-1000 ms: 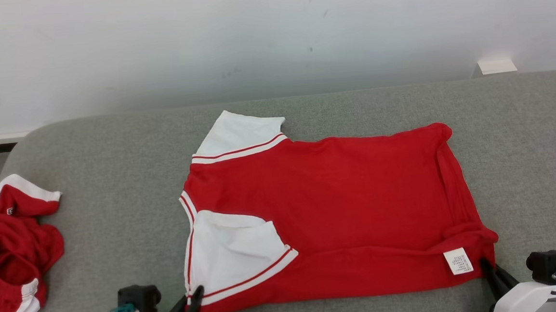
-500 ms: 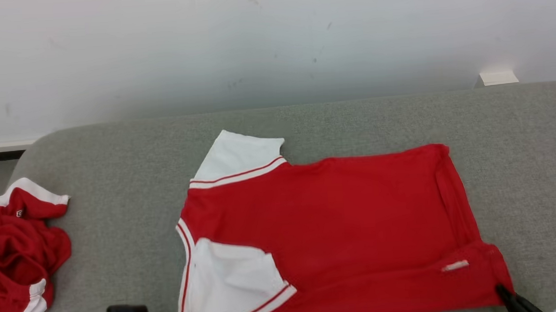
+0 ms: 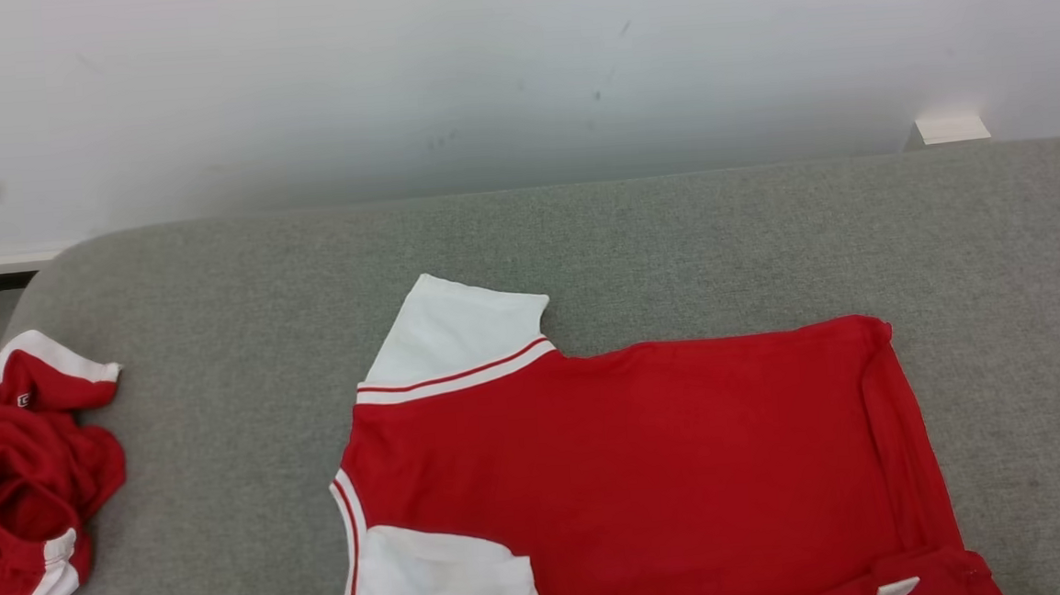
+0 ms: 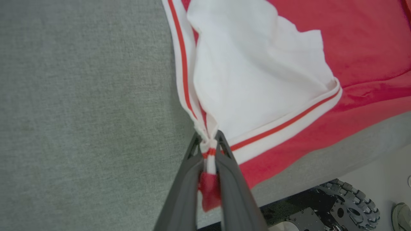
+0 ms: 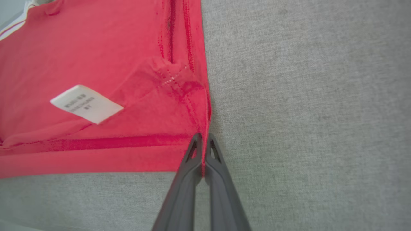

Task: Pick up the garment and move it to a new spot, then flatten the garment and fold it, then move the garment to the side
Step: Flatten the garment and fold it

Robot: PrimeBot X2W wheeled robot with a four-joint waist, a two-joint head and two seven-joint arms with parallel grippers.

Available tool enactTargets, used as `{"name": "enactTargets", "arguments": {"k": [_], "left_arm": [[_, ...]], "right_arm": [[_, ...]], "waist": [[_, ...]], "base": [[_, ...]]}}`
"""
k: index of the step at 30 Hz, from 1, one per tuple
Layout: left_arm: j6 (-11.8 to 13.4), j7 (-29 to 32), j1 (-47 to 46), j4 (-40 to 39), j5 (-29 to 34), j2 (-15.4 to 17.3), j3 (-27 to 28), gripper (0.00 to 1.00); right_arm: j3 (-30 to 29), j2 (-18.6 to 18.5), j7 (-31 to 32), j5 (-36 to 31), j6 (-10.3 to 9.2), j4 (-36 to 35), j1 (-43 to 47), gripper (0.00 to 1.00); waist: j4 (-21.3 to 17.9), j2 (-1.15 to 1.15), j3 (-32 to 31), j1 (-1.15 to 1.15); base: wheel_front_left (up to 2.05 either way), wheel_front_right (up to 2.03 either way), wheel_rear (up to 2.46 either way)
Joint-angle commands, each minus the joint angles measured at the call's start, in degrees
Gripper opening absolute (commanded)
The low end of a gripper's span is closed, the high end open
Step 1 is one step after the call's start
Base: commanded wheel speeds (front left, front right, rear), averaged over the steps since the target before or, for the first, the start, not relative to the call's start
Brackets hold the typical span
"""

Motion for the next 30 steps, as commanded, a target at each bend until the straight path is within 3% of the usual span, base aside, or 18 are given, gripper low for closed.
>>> {"name": "enactTargets", "arguments": {"k": [1,2,3,4,5,6,14,21,30], "left_arm": [[0.1,0.1,0.2,0.5,-0.6,0.4,0.2,0.00],[0.0,0.0,-0.1,0.8,-0.6,0.1,0.0,0.00],[-0.3,0.1,-0.4,1.1,-0.9,-0.2,-0.3,0.00],[-0.4,0.2,-0.6,1.4,-1.0,-0.3,-0.6,0.39],[-0.4,0.3,-0.8,1.7,-1.0,-0.3,-0.8,0.84],[-0.5,0.3,-1.1,1.8,-0.9,-0.4,-0.9,1.00],[-0.5,-1.3,-3.0,1.1,0.0,0.2,-0.3,1.00],[-1.5,-4.7,-9.7,-1.8,3.9,1.3,-0.3,1.00],[-5.2,-5.2,-27.2,1.3,5.5,1.8,-0.9,1.00]], "right_arm": [[-0.5,0.2,0.4,-0.9,-0.14,-0.4,0.4,0.00],[-0.7,1.0,1.1,-1.2,-0.14,-0.4,0.5,0.00],[-0.8,1.6,1.8,-1.4,-0.14,-0.5,0.4,0.27],[-0.9,2.1,2.3,-1.8,-0.14,-0.8,0.2,0.45],[-1.1,2.6,2.8,-2.2,-0.14,-1.0,-0.1,0.97],[-1.2,2.9,3.3,-2.6,-0.14,-1.1,-0.2,1.00],[-2.5,3.8,5.2,-4.7,-0.14,-2.7,-0.5,1.00],[-4.1,4.2,2.8,-6.5,-0.14,-5.6,-3.5,1.00],[-4.8,8.1,-2.4,-10.7,-0.14,-0.5,-19.2,1.00]], "waist": [[-0.1,0.00,0.2,0.00],[-0.1,0.00,0.2,0.00],[-0.2,0.00,0.2,0.00],[-0.3,0.00,0.3,0.00],[-0.3,0.00,0.3,0.00],[-0.4,0.00,0.3,0.00],[-0.5,0.00,-0.6,0.00],[-0.1,0.00,-0.6,0.00],[-1.8,0.00,4.6,0.00]], "base": [[0.00,0.00,0.00],[0.00,0.00,0.00],[0.00,0.00,0.00],[0.00,0.00,0.00],[0.00,0.00,0.00],[0.00,0.00,0.00],[0.00,0.00,0.00],[0.00,0.00,0.00],[0.00,0.00,0.00]]}}
